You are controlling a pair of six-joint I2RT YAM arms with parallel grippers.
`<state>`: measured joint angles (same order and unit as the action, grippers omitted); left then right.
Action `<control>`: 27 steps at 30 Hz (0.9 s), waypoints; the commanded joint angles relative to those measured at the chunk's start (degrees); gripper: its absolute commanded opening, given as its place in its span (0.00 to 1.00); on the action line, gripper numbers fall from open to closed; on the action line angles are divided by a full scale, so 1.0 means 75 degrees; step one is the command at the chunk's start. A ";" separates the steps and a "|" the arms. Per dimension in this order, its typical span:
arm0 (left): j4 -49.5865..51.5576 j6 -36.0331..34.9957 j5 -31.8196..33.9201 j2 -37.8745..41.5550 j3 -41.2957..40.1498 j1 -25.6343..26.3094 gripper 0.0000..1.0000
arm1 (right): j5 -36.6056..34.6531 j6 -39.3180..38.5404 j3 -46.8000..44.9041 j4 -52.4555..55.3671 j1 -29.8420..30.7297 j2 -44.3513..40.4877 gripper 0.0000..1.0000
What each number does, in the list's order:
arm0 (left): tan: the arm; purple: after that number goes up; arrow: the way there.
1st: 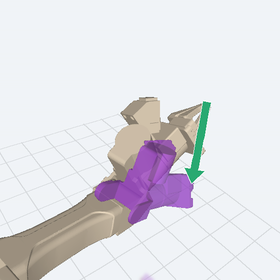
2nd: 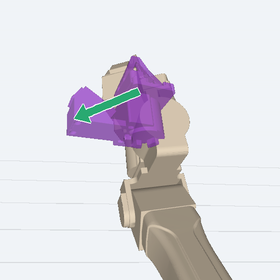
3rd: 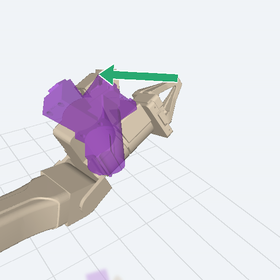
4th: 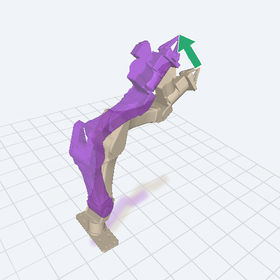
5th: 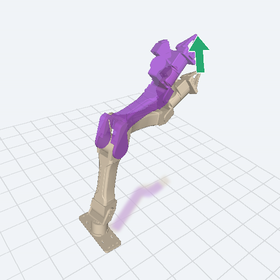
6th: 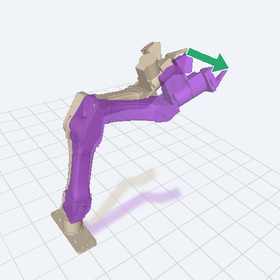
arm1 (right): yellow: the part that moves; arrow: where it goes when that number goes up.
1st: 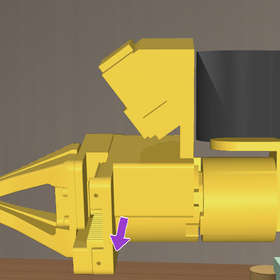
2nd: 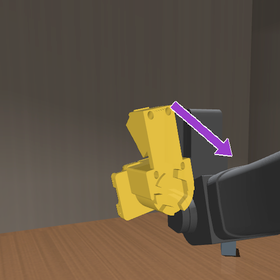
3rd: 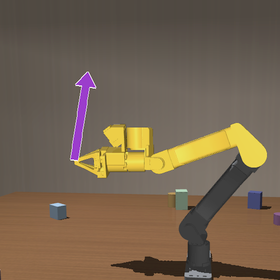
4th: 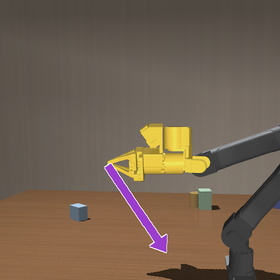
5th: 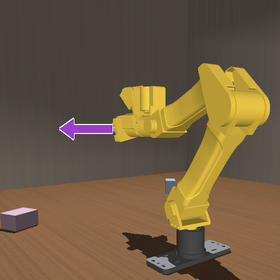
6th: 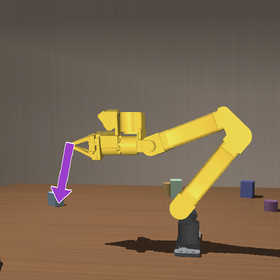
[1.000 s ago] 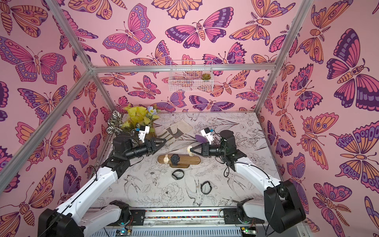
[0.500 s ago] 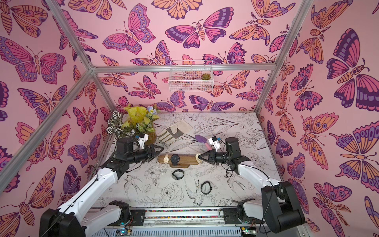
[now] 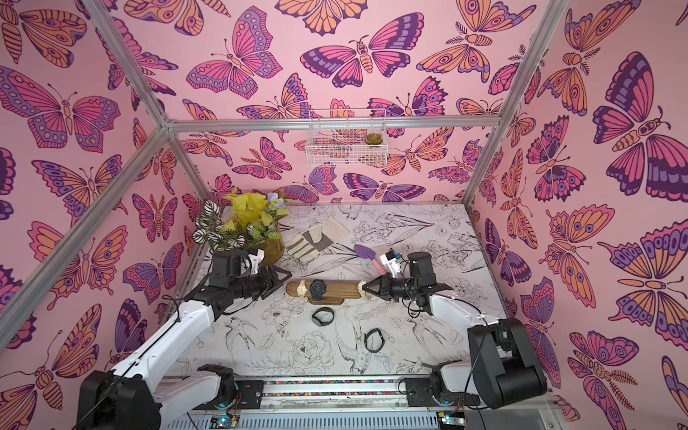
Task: Place watch on stand
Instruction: Place the watch on the stand.
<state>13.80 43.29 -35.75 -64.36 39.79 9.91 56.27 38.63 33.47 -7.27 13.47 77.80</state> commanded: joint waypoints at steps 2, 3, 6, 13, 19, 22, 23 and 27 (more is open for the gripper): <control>0.0183 -0.0240 -0.0027 -0.0222 -0.0206 -0.0066 0.64 | 0.0126 0.0053 0.0071 -0.0441 -0.0045 0.0292 0.06; 0.0185 -0.0251 -0.0001 -0.0242 -0.0212 -0.0063 0.64 | 0.0126 0.0041 0.0092 -0.0459 -0.0050 0.0331 0.06; 0.0186 -0.0252 0.0091 -0.0278 -0.0231 -0.0068 0.65 | 0.0106 -0.0003 0.0163 -0.0469 -0.0045 0.0457 0.06; 0.0049 -0.0206 0.0090 -0.0461 -0.0254 -0.0068 0.68 | 0.0214 0.0052 0.0260 -0.0674 -0.0051 0.0813 0.06; -0.0143 -0.0158 0.0096 -0.0720 -0.0295 -0.0066 0.70 | 0.0290 0.0131 0.0251 -0.0893 -0.0039 0.1062 0.06; -0.0228 -0.0146 0.0090 -0.0857 -0.0268 -0.0061 0.71 | 0.0325 0.0227 0.0214 -0.1098 -0.0016 0.1166 0.07; -0.0252 -0.0145 0.0090 -0.0889 -0.0266 -0.0060 0.71 | 0.0326 0.0238 0.0216 -0.1130 -0.0004 0.1197 0.07; -0.0328 -0.0158 0.0120 -0.1003 -0.0240 -0.0067 0.71 | 0.0325 0.0228 0.0250 -0.1171 0.0087 0.1309 0.07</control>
<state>12.40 42.48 -35.42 -71.33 38.61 9.76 57.58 40.25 33.91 -14.39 13.61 86.67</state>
